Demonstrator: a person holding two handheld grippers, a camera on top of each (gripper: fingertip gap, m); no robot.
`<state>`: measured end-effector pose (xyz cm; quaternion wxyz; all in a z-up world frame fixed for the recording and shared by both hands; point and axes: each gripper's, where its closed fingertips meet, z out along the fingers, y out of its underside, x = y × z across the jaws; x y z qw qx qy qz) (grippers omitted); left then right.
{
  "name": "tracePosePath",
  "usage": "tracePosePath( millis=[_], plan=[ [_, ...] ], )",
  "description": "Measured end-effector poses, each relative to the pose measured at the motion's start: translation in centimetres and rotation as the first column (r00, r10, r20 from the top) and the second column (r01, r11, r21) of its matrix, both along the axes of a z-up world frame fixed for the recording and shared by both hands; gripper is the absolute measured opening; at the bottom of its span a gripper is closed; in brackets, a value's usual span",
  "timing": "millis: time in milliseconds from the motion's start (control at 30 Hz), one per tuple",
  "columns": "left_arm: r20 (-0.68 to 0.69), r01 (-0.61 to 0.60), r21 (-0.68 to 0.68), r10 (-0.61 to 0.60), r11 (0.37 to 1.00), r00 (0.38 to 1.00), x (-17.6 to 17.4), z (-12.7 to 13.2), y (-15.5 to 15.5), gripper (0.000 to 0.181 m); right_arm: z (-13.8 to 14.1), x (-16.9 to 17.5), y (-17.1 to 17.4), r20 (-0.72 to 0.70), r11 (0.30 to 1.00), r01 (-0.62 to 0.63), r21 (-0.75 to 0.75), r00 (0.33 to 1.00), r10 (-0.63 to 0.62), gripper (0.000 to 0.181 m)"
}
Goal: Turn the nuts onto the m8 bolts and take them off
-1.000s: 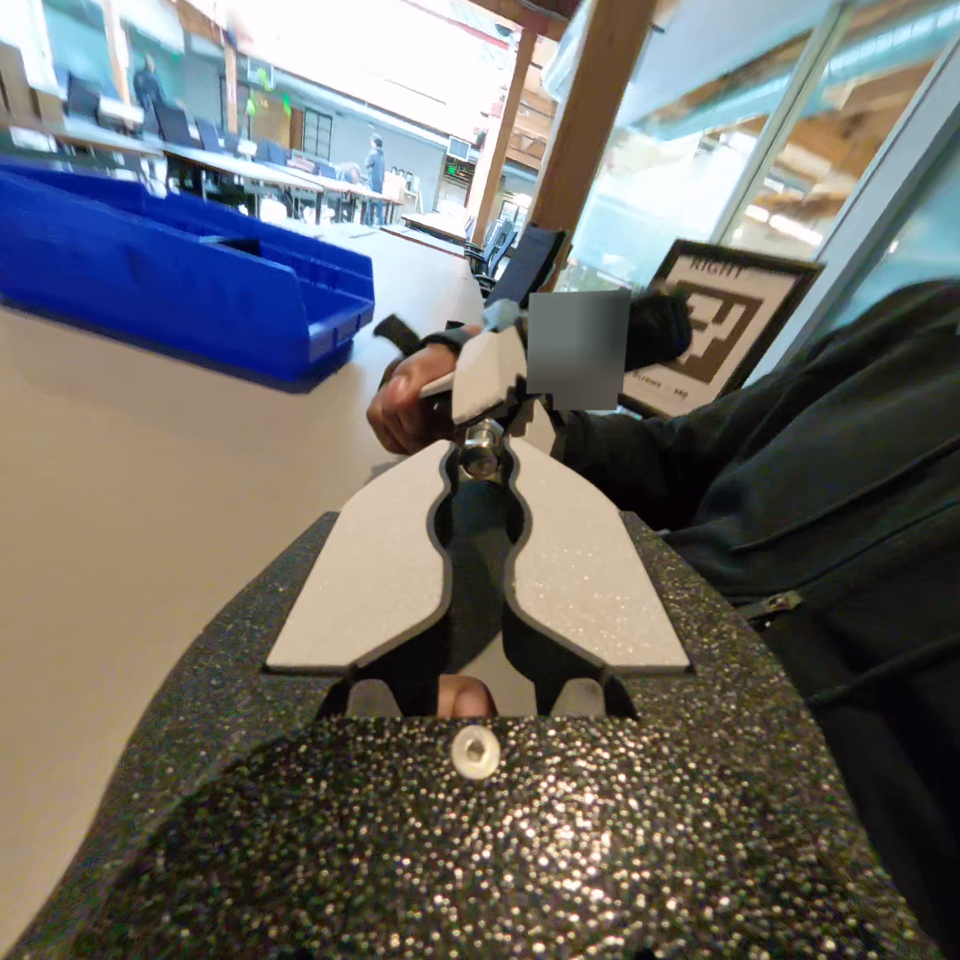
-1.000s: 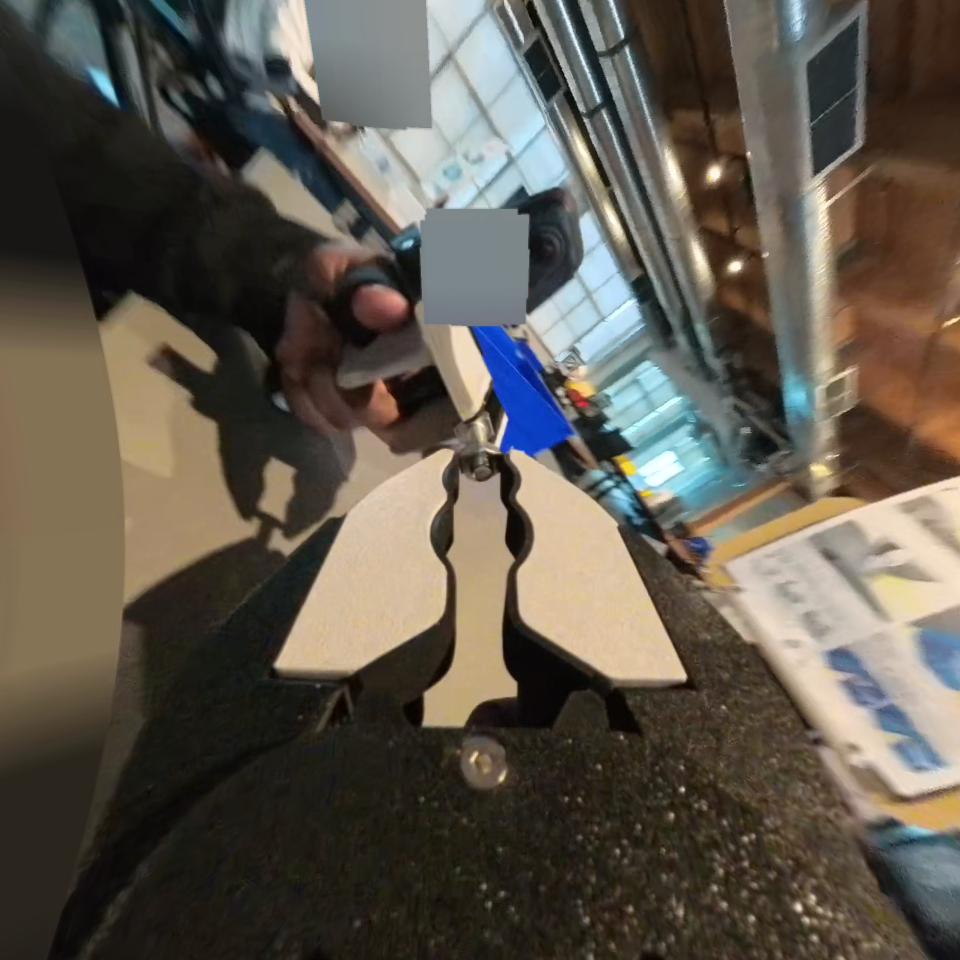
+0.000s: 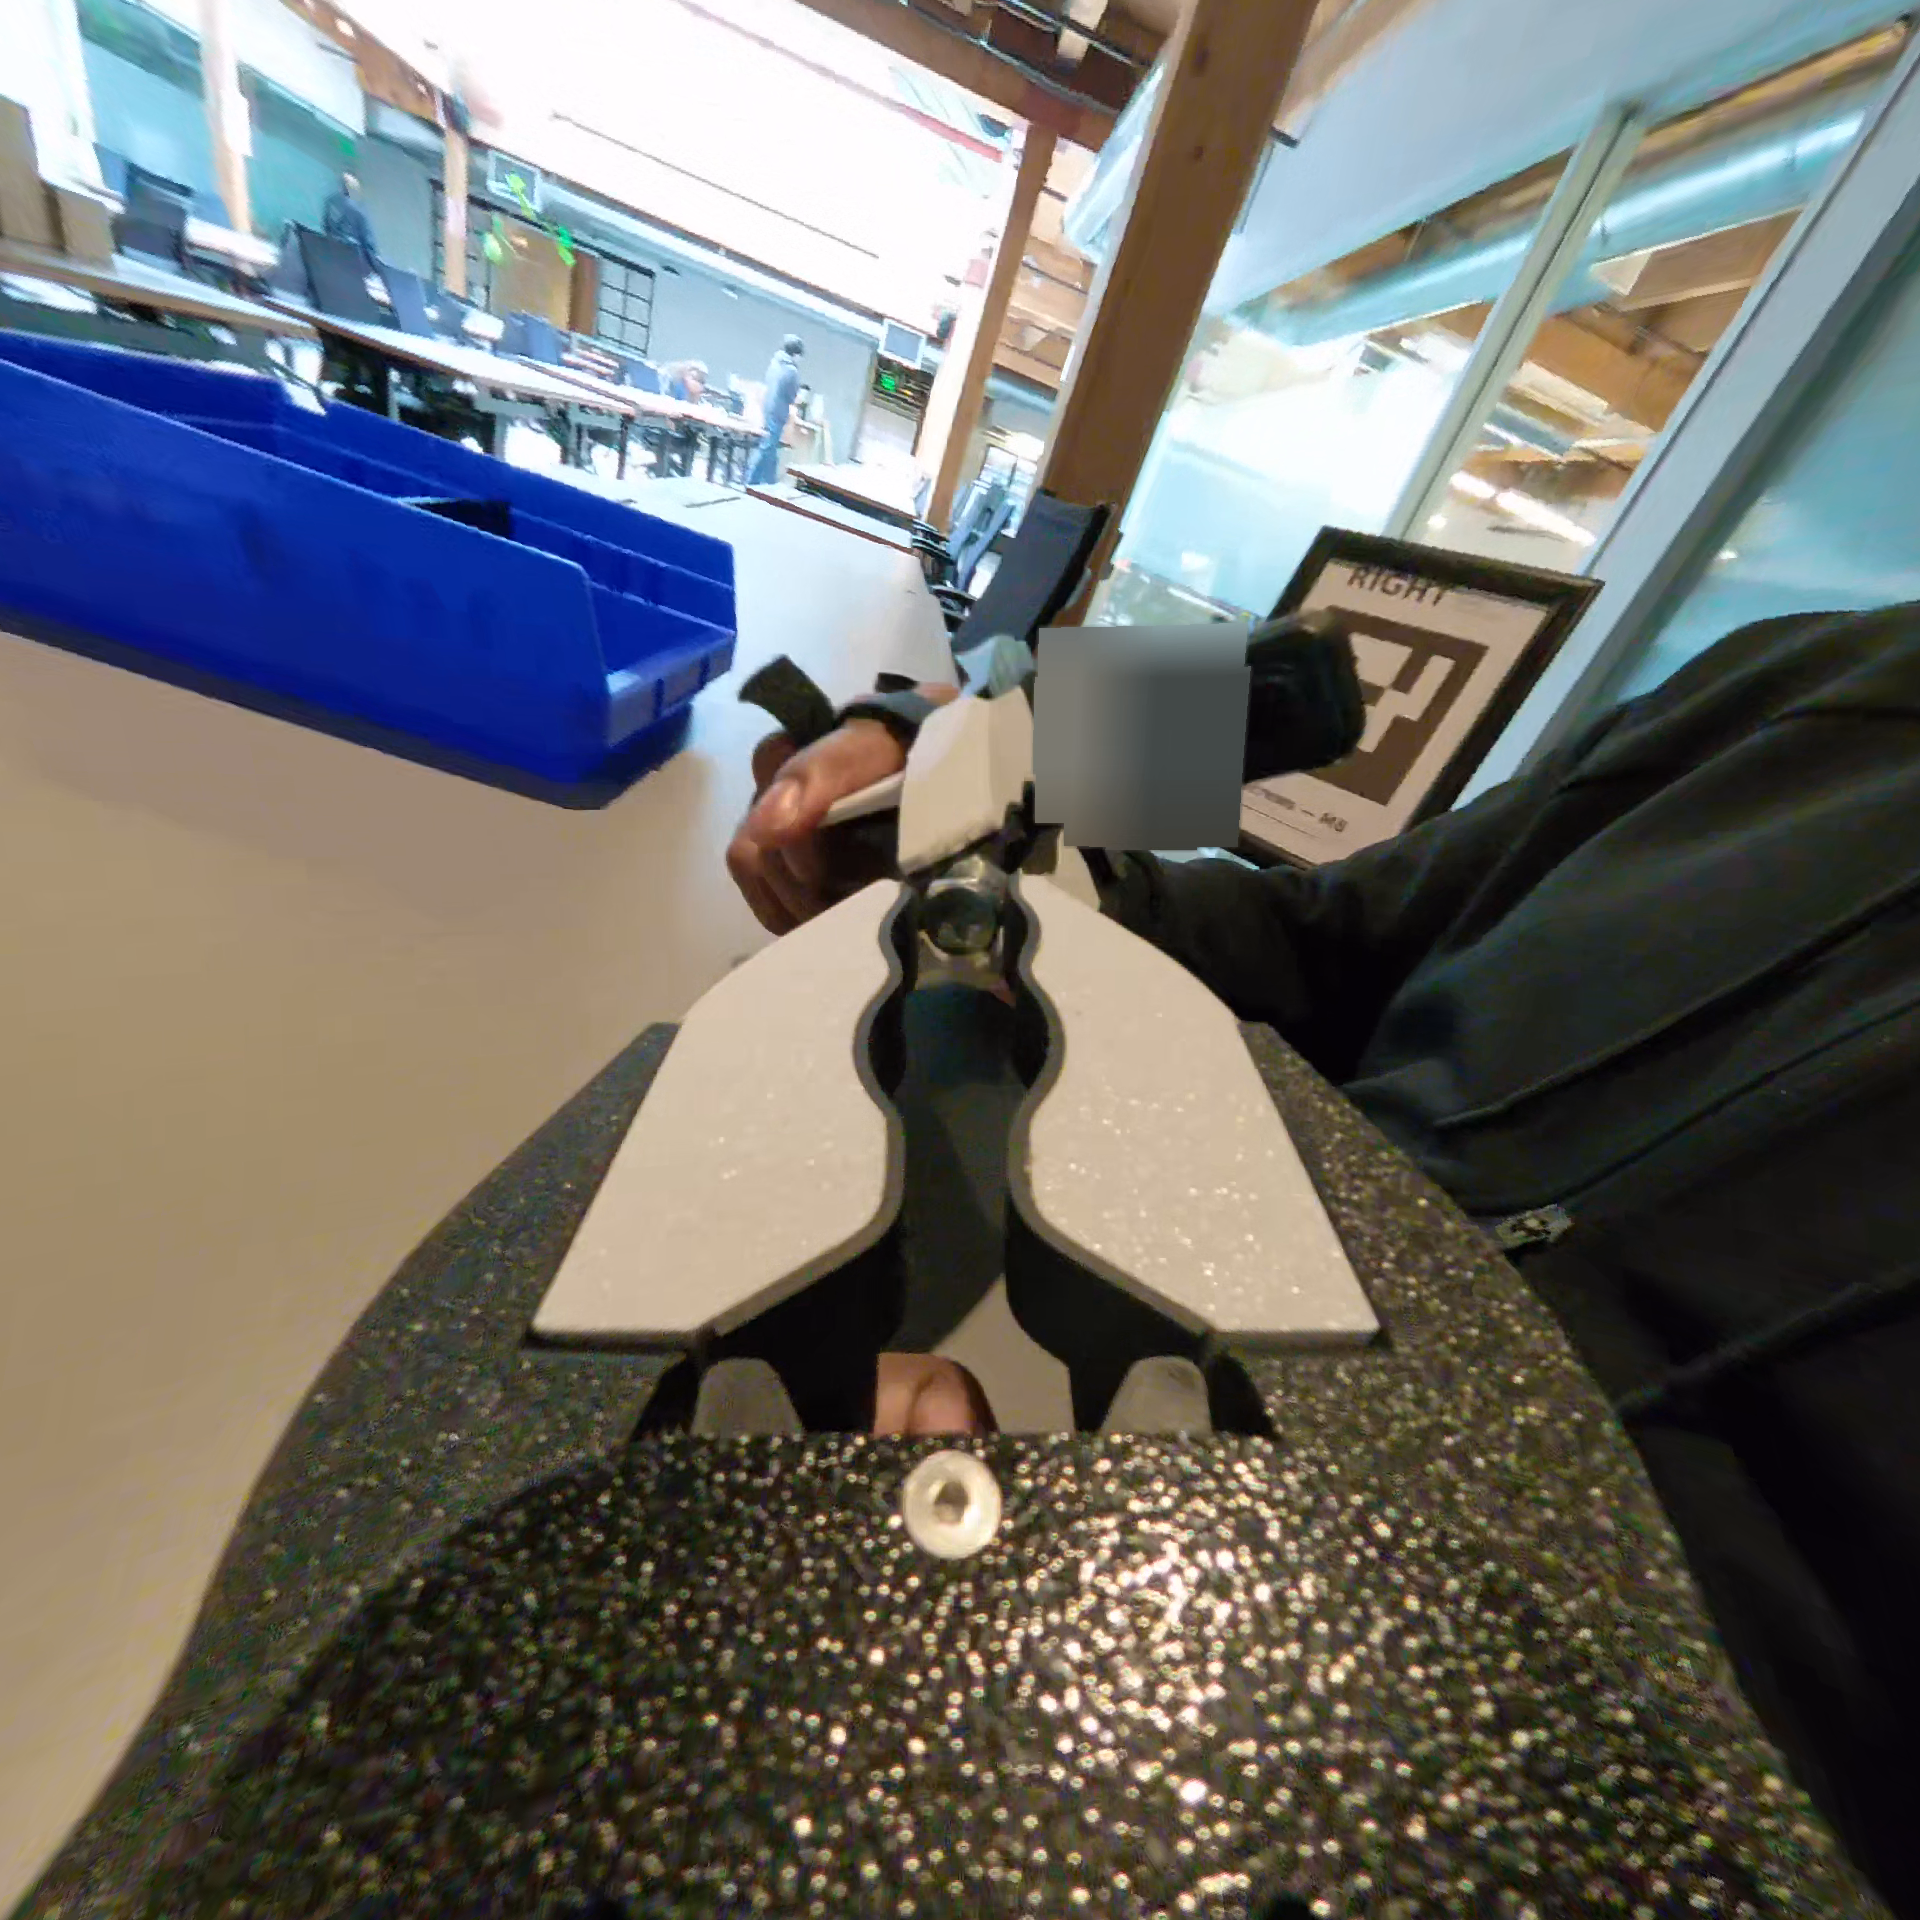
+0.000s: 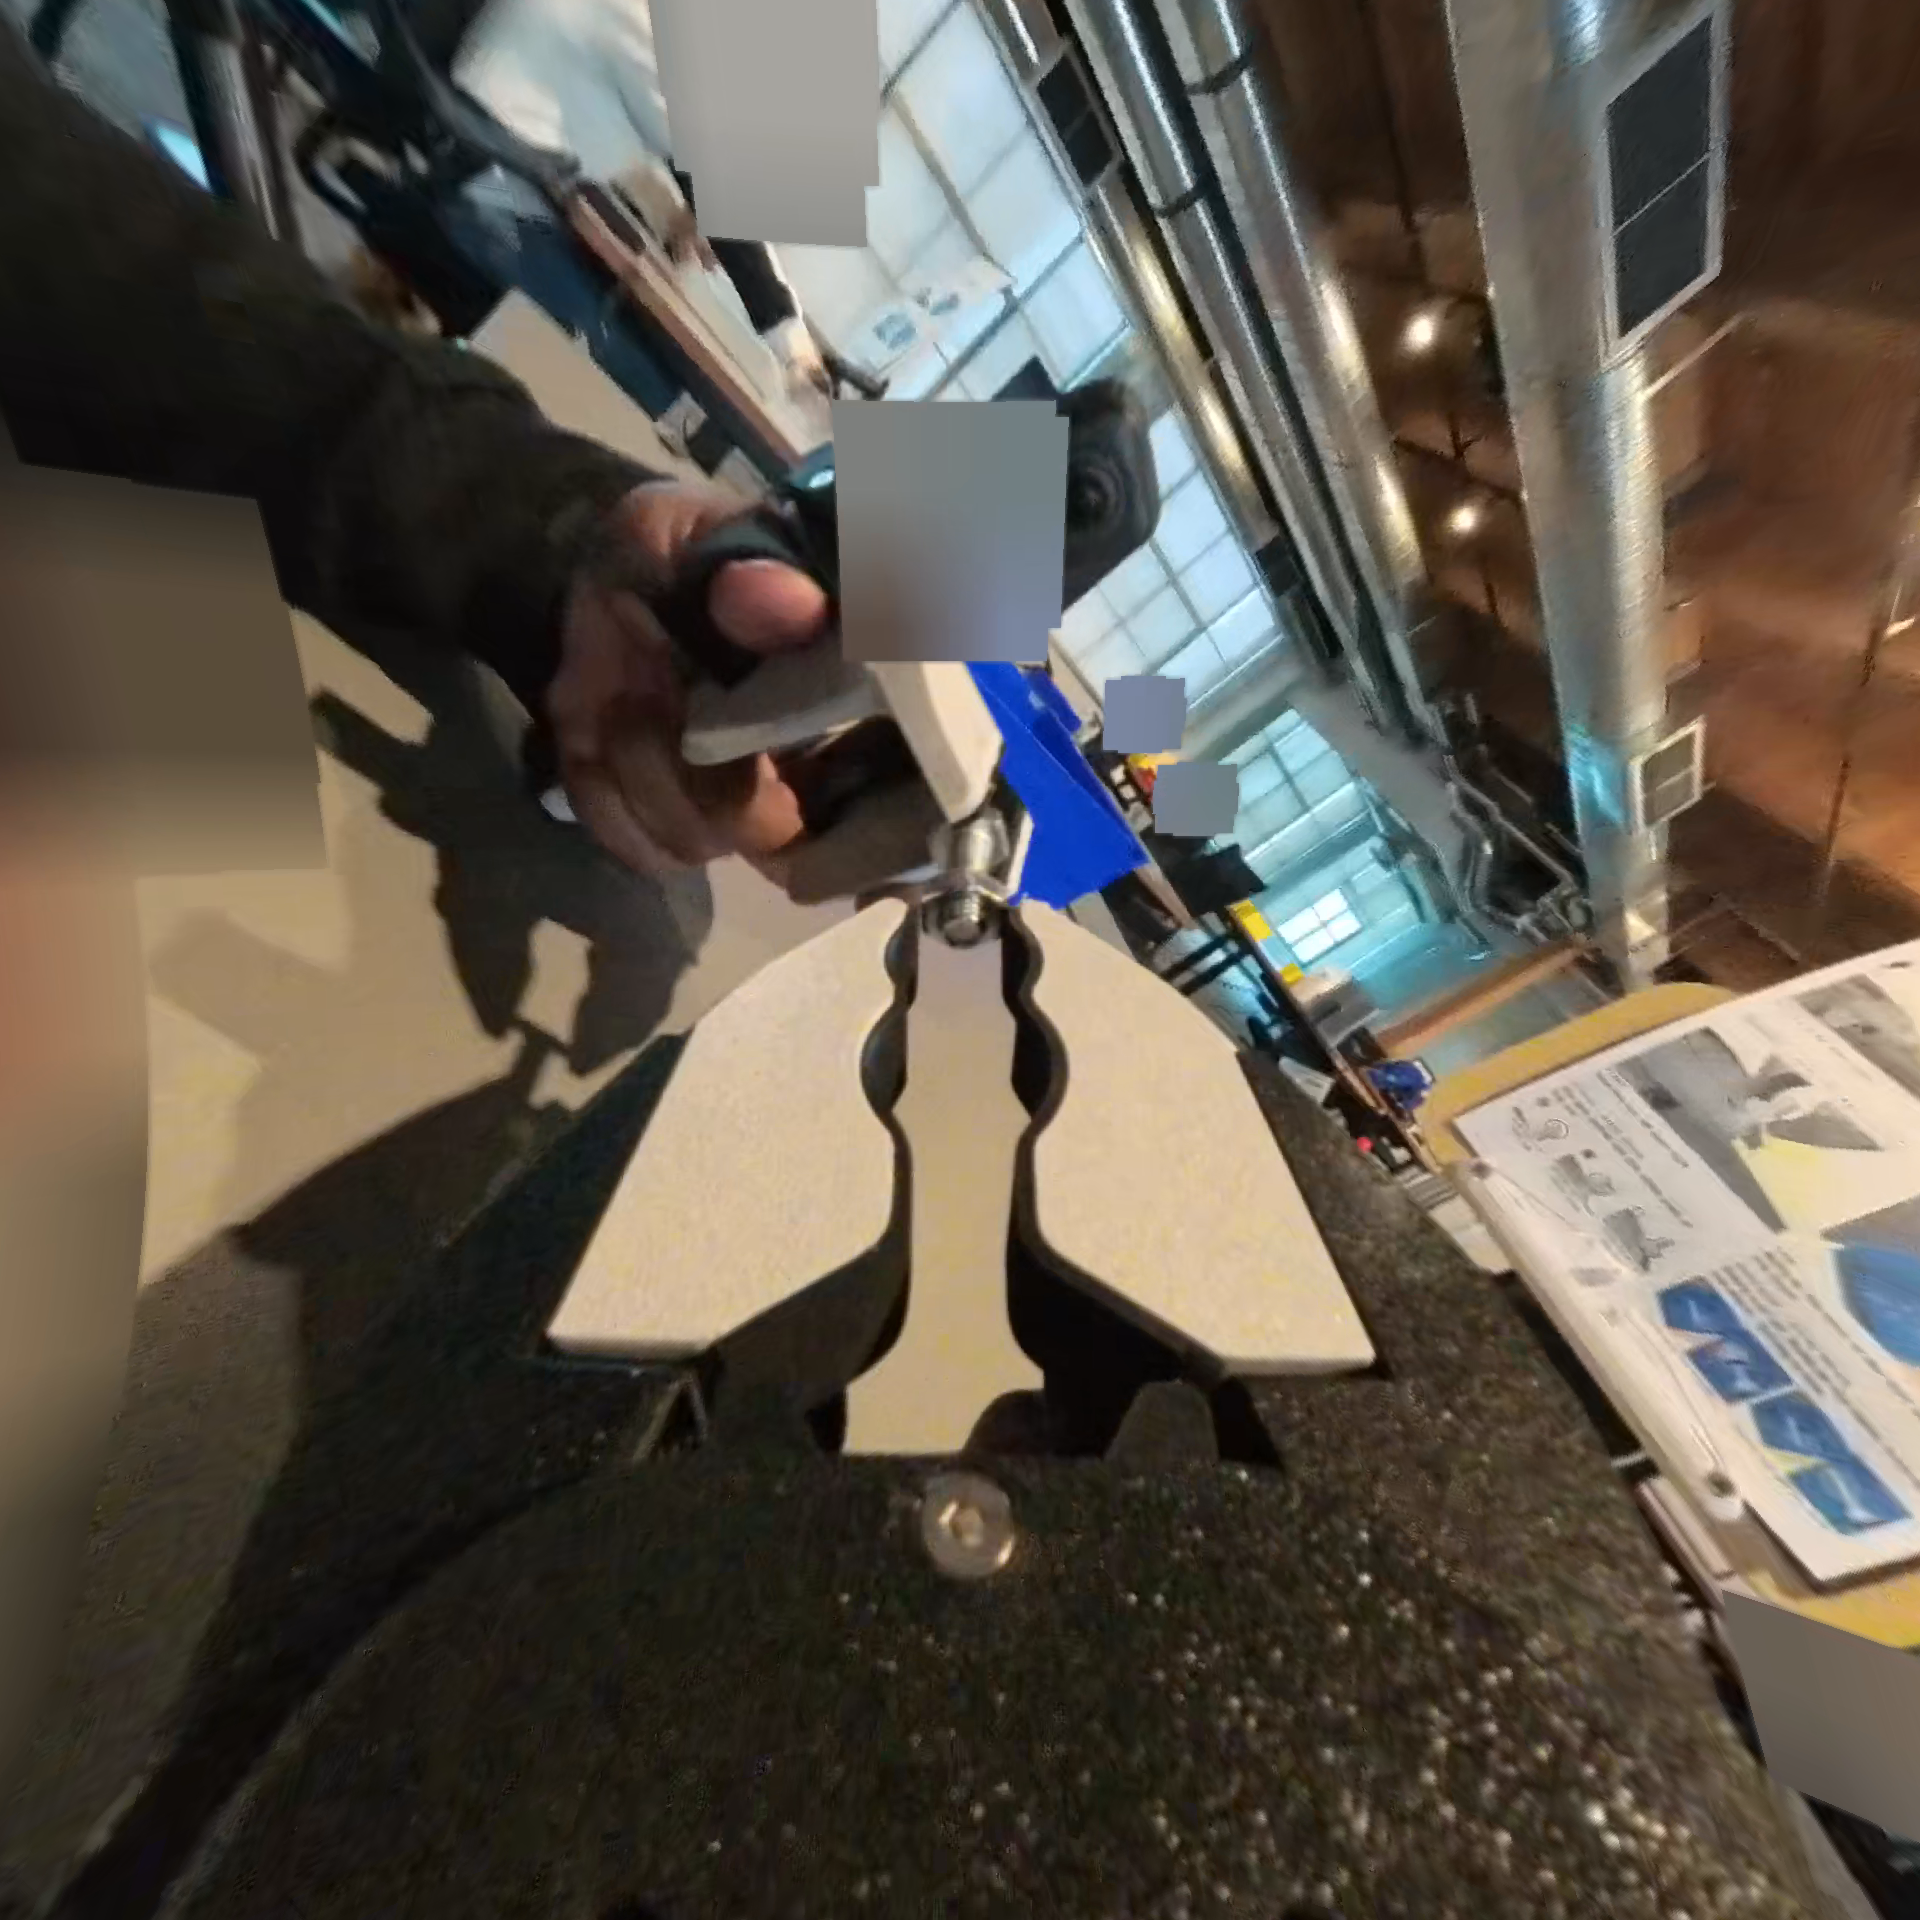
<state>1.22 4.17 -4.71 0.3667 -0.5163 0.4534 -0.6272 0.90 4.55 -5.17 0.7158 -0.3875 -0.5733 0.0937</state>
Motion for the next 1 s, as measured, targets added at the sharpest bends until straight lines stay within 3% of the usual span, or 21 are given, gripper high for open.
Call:
tracePosePath(
  millis=[67, 167, 400, 533, 633, 700, 767, 833, 900, 1000],
  plan=[
    [0.021, -0.041, 0.063, 0.039, 0.997, 0.999, -0.1, 0.4, 0.3, 0.015, -0.2, -0.2, 0.0, -0.006, 0.999, -0.009, -0.044, 1.000, 0.009, 0.027],
    [0.059, -0.095, 0.179, 0.086, 0.979, 0.995, -0.2, 1.0, 0.3, 0.015, -0.1, -0.5, -0.2, -0.080, 0.962, -0.084, -0.259, 0.995, 0.065, 0.040],
    [0.101, -0.155, 0.313, 0.129, 0.937, 0.986, -0.3, 1.7, 0.1, 0.015, 1.3, -0.2, -0.2, -0.292, 0.764, -0.270, -0.587, 0.950, 0.111, 0.035],
    [0.103, -0.170, 0.384, 0.141, 0.908, 0.985, -0.1, 1.6, -0.2, 0.015, 1.5, 0.1, -0.2, -0.351, 0.659, -0.336, -0.673, 0.929, 0.115, 0.030],
    [0.088, -0.173, 0.420, 0.149, 0.891, 0.985, 0.1, 1.3, -0.3, 0.015, 1.5, 0.1, -0.4, -0.360, 0.621, -0.357, -0.698, 0.924, 0.127, 0.020],
    [0.080, -0.161, 0.403, 0.140, 0.901, 0.987, 0.1, 1.2, -0.3, 0.015, 1.6, 0.1, -0.6, -0.342, 0.660, -0.345, -0.667, 0.929, 0.141, 0.016],
    [0.060, -0.120, 0.314, 0.106, 0.942, 0.993, 0.1, 1.0, -0.4, 0.015, 1.4, 0.0, -0.7, -0.283, 0.762, -0.287, -0.581, 0.949, 0.142, 0.016],
    [0.022, -0.019, 0.122, 0.017, 0.992, 1.000, 0.0, 0.4, -0.6, 0.015, 1.2, 0.1, -0.8, -0.187, 0.898, -0.198, -0.394, 0.973, 0.132, 0.016],
    [0.014, 0.045, -0.052, -0.044, 0.998, 0.999, 0.0, 0.2, -0.5, 0.015, 0.8, 0.0, -0.8, -0.072, 0.990, -0.086, -0.112, 0.994, 0.078, 0.016],
    [0.003, 0.015, -0.076, -0.015, 0.997, 1.000, 0.0, 0.0, 0.2, 0.015, 0.4, 0.0, 0.0, 0.042, 0.985, 0.061, 0.162, 0.997, -0.068, 0.019]
  ],
)
